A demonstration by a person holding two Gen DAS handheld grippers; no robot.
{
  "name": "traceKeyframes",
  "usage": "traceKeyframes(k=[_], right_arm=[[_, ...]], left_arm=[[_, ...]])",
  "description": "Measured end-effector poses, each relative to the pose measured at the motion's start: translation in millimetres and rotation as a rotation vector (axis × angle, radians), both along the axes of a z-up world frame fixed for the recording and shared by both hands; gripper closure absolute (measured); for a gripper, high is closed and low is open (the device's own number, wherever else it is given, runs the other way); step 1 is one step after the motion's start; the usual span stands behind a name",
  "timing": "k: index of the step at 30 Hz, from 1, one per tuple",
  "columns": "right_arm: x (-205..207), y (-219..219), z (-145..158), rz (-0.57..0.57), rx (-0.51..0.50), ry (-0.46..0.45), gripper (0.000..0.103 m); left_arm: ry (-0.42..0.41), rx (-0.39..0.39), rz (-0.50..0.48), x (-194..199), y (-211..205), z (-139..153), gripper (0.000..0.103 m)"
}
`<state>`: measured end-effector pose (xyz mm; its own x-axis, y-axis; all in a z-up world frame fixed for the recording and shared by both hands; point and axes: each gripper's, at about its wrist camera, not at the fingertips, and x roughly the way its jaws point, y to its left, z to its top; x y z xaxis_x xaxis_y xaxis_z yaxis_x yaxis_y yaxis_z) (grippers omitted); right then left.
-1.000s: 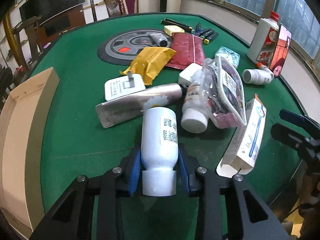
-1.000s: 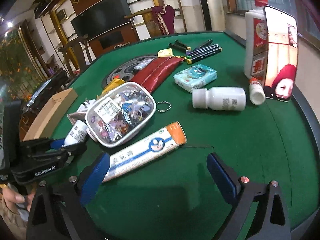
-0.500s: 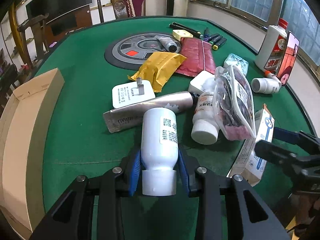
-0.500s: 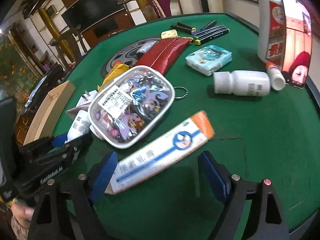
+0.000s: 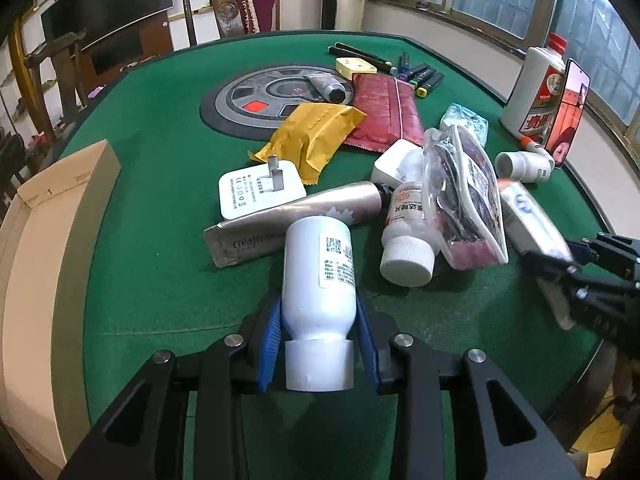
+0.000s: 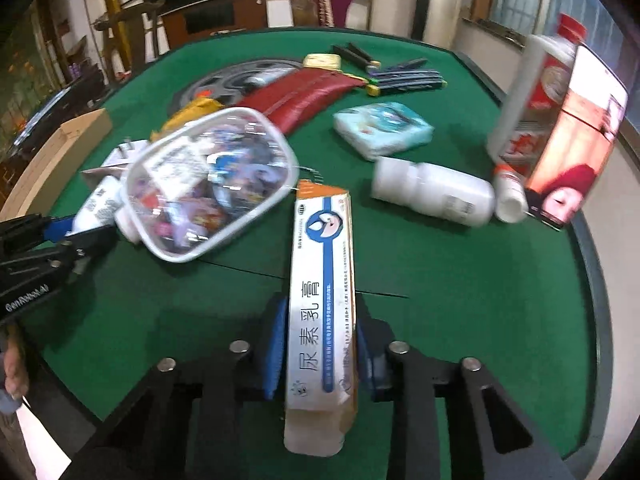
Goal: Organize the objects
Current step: 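Lift the white bottle and the white-and-blue ointment box off the table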
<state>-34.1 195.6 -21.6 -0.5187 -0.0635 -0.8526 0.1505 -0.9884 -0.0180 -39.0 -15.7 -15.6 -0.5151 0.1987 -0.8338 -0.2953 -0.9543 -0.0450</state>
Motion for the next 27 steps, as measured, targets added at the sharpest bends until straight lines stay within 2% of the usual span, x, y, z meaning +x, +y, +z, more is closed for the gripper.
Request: traceKeyframes(k=[7, 9, 18, 20, 27], right_arm=[[8, -1, 1, 0.024, -0.023, 0.041, 0.075], [11, -3, 7, 0.029, -0.032, 0.074, 0.081], [24, -1, 33, 0.03, -0.078, 0.161, 0.083], [28, -1, 39, 0.033, -0.089, 0.177, 0.088], [31, -6, 45, 0.056, -0.096, 0.192, 0.088]], left_arm=[[0.01, -0.024, 0.013, 2, 4, -1, 0.07], [0.01, -0.027, 0.021, 3, 4, 0, 0.07], [0.006, -0.011, 0.042, 11, 2, 1, 0.07], [0.004, -0.007, 0.048, 12, 1, 1, 0.07], [0.013, -0.007, 0.073, 14, -4, 6, 0.07]])
